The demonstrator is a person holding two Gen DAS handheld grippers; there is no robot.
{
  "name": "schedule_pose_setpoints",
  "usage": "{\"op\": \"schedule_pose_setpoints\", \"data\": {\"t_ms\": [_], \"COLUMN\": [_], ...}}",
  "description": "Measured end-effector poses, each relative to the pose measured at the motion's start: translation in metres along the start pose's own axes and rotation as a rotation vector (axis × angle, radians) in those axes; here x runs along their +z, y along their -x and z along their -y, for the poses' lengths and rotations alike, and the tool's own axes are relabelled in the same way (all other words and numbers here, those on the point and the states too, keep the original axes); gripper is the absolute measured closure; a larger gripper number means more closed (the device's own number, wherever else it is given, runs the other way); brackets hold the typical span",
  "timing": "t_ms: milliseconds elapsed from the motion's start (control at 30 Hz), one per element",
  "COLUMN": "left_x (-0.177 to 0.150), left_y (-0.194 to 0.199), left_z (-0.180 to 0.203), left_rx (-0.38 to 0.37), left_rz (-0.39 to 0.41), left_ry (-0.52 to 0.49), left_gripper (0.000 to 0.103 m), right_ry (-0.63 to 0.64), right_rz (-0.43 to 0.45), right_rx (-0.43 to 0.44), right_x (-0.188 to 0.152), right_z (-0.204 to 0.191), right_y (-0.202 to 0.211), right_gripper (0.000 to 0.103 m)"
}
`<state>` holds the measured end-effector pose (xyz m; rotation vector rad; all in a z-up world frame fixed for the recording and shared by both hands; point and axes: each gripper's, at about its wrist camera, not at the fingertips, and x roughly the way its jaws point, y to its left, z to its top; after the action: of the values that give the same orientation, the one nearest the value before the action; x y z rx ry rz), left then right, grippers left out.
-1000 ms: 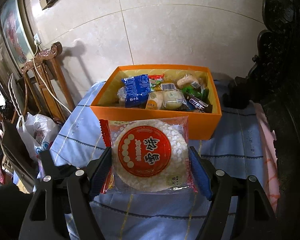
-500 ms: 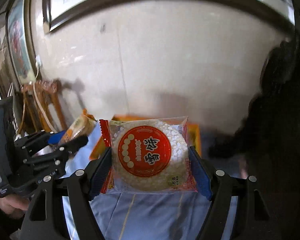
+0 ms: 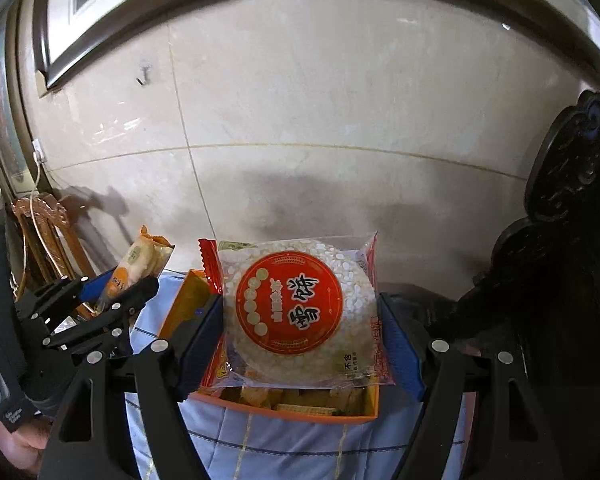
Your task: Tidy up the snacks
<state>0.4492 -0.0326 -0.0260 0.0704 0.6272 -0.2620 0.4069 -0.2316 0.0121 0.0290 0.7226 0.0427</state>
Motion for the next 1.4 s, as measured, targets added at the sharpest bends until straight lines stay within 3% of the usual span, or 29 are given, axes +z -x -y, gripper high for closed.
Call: {"op": "schedule_pose_setpoints", "data": {"t_ms": [33,67,133,167,200,300,567,733,900,1100,1167,1400], "left_x": [0.002,0.002,0.003,0.002,0.0,-0.005,-0.02,-0.037,-0.065,-0.114,-0.129,-0.164], "left_y": [-0.007,-0.012,-0.024,-0.03,-0.038,-0.049,-0.016,0.03,0.088,0.17,0.191,0.252], "left_z": [0.001,0.003,0.003,0.003,0.004,-0.002,-0.013,-0.01,-0.002,0.013,0.02,0.036], "left_rx": [0.008,0.025,0.083,0.107,0.125,0.083,0.118,0.128,0.101,0.211,0.214,0.212], "left_rz": [-0.006,-0.007,0.01,0.012,-0.006,-0.063,-0.034,-0.025,-0.054,-0.02,-0.024,-0.018], "left_ry": [-0.001,0.001,0.002,-0.009,-0.027,-0.019,0.055,0.059,0.052,0.013,-0.002,0.096], "left_gripper": [0.067,0.05,0.006,0.004,0.004,0.004,0.004,0.004,0.004,0.004,0.004,0.004], "right_ry": [0.0,0.003,0.037,0.052,0.06,0.03,-0.051,-0.059,-0.064,-0.025,-0.001,0.041], "right_rz": [-0.006,-0.006,-0.012,-0.019,-0.028,-0.028,-0.02,0.006,0.014,-0.017,-0.031,-0.04], "right_rx": [0.006,0.015,0.0,-0.029,-0.05,-0.053,-0.042,-0.024,-0.037,0.029,0.06,0.091], "right_x": [0.0,0.001,0.002,0.003,0.002,-0.005,-0.03,-0.063,-0.123,-0.208,-0.234,-0.269], "right_z": [0.001,0.002,0.0,-0.002,-0.001,0.006,0.015,0.005,-0.012,-0.038,-0.044,-0.038], "right_y": [-0.007,-0.013,-0.029,-0.034,-0.039,-0.037,0.001,0.047,0.101,0.156,0.174,0.214], "right_gripper": [0.027,0.026,0.013,0.003,0.004,0.004,0.004,0.004,0.004,0.004,0.004,0.004]}}
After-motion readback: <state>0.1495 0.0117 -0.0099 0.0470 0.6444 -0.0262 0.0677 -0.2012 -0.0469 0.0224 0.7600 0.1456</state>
